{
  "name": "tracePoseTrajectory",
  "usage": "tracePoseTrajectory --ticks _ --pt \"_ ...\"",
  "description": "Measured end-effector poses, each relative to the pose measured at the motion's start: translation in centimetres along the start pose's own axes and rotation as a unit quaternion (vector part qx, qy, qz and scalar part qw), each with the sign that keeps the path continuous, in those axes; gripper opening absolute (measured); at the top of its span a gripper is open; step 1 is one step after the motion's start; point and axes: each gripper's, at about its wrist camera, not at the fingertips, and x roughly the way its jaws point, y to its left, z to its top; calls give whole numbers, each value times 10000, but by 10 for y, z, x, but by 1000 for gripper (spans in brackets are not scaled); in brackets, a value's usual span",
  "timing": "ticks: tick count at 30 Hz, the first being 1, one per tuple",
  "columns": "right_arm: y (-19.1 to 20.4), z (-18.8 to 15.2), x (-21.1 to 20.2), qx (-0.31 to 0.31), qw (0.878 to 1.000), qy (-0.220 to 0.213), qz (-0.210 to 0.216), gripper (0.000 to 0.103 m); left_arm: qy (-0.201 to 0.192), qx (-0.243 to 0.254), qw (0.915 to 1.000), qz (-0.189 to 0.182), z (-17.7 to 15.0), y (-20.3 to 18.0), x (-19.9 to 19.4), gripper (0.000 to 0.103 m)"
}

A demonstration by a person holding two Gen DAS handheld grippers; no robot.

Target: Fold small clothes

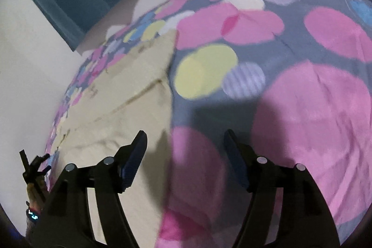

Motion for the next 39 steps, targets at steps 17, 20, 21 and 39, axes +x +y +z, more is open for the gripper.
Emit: tracePoseTrajectory --ticks 17,20,21,39 --pt "7 -6 3 -214 9995 -194 114 90 -411 -1451 9849 -856 88 150 25 99" --pt "7 -7 2 -162 9995 -221 133 91 -386 -1777 9756 -1228 99 166 31 98" --pt "7 -7 2 -150 9995 -229 141 91 -360 -1838 9737 -1301 101 168 32 98" --pt "4 -8 -3 11 9992 -329 227 91 -355 -1397 9889 -373 104 148 24 5"
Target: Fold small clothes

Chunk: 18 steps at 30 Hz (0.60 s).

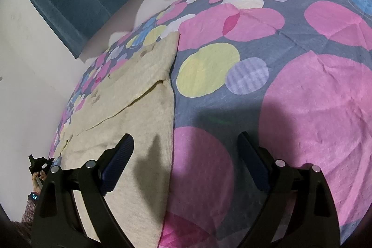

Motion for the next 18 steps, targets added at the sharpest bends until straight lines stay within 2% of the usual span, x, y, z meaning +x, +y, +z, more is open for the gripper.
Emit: tracePoseTrajectory --ticks 3,6,13,18 --pt "0 0 0 23 10000 -11 16 91 -121 546 9984 54 -3 -41 -12 5" --pt "0 0 0 30 10000 -16 16 91 -214 1004 9946 -154 -10 -90 -22 5" --pt "-1 0 -2 66 10000 -36 58 91 -237 2068 9757 -683 -48 -217 -25 5" --pt "-2 0 -2 95 9999 -51 83 91 -88 2700 9570 -1057 -94 -297 -15 5"
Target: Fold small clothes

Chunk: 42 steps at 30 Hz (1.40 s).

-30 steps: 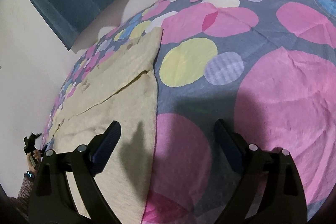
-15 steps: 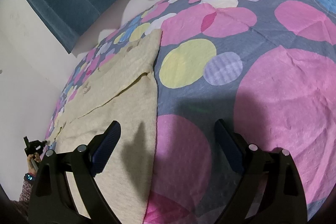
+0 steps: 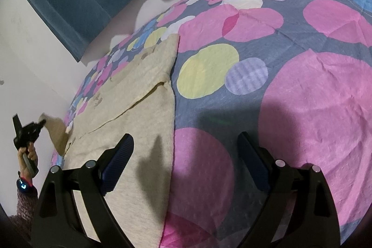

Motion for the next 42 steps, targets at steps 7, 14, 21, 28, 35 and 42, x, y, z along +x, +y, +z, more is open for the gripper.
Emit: tracePoseTrajectory --ticks 7,14,21,28,35,42 --pt "0 -1 -2 47 10000 -22 40 91 297 567 9968 -475 -18 -101 38 5" --pt "0 -2 -2 72 9999 -32 65 91 624 1000 9888 -912 -46 -187 69 5" --pt "0 -2 -3 99 9999 -43 91 91 933 1212 9825 -1059 -68 -239 99 5" --pt "-1 -2 -3 122 9998 -51 118 91 1220 1424 9765 -1062 -94 -272 124 5" --pt "-2 -2 -4 128 9998 -54 128 91 1488 1546 9723 -932 -116 -288 153 5" --pt "-2 -2 -4 127 9998 -56 129 91 1707 1684 9652 -1044 -135 -300 163 17"
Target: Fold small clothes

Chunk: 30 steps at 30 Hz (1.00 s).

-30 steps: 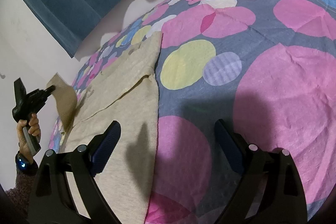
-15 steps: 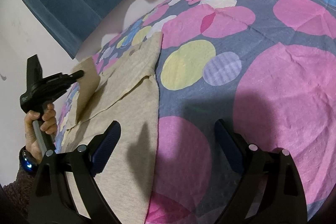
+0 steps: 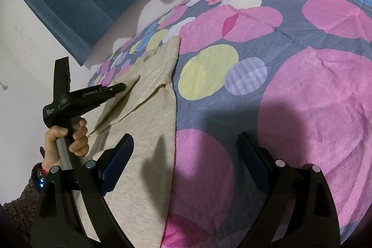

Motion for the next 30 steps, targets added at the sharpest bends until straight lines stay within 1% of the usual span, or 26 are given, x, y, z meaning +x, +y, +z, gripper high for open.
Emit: tracePoseTrajectory --ticks 2,3,5,7,8,10,12,14,16,17,20,22,23,24,25,26,27,29,30 --pt "0 0 0 0 10000 -3 3 91 -39 20 10000 -67 -3 -4 -5 25" --pt "0 0 0 -1 10000 -8 7 91 -83 45 9999 -107 -5 -5 -11 27" --pt "2 -1 -1 -3 10000 -28 -16 91 -186 68 9997 -135 -8 -4 -24 33" --pt "4 -1 -3 -23 10000 -52 -81 91 -340 68 9993 -107 -16 7 -46 40" --pt "6 0 -4 -38 9999 -63 -150 90 -443 46 9990 -32 -22 18 -61 42" --pt "12 5 -10 13 9998 -104 -194 90 -537 6 9985 139 -32 41 -81 43" --pt "25 14 -18 35 9998 -192 -36 90 -657 -127 9969 408 -44 73 -103 43" --pt "41 22 -22 -56 9996 -249 70 90 -726 -366 9938 756 -59 113 -122 43" --pt "63 33 -16 -194 9990 -227 337 90 -729 -585 9903 1028 -71 144 -133 43" --pt "75 39 -8 -230 9985 -168 469 89 -710 -745 9874 1199 -79 165 -140 43" --pt "100 53 25 -241 9969 68 747 87 -660 -1132 9795 1530 -98 206 -149 43" --pt "111 62 56 -160 9960 289 829 80 -633 -1386 9741 1669 -107 227 -151 43" --pt "114 65 71 -79 9959 404 811 76 -631 -1513 9714 1717 -110 237 -152 43" --pt "116 70 92 65 9950 587 811 73 -618 -1613 9689 1772 -113 244 -151 43" --pt "115 72 104 173 9943 676 807 69 -604 -1693 9668 1814 -116 248 -150 43" --pt "115 73 117 302 9937 765 759 67 -581 -1780 9650 1835 -118 254 -149 43" --pt "116 76 133 394 9936 865 610 65 -561 -1823 9644 1830 -120 256 -147 43" --pt "117 77 152 412 9941 951 336 63 -519 -1864 9641 1821 -122 260 -145 43" --pt "117 76 160 435 9936 1002 281 63 -518 -1849 9643 1826 -122 260 -144 43"
